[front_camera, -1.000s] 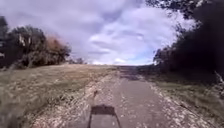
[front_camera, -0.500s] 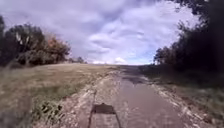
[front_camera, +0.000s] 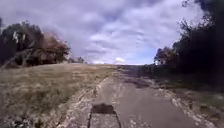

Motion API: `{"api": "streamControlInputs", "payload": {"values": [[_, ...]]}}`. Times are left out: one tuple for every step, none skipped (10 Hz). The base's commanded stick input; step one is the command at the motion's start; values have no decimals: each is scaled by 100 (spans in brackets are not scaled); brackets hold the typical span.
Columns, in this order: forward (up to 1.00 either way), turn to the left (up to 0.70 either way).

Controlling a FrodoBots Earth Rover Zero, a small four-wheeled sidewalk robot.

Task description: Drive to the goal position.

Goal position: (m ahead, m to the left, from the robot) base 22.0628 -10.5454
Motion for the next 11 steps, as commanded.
{"api": "streamControlInputs", "payload": {"values": [[100, -2], [100, 0], [100, -14], [100, -27], [100, -37], [100, -37], [100, -30], [100, -8], [100, 0], [100, 0], [100, 0]]}}
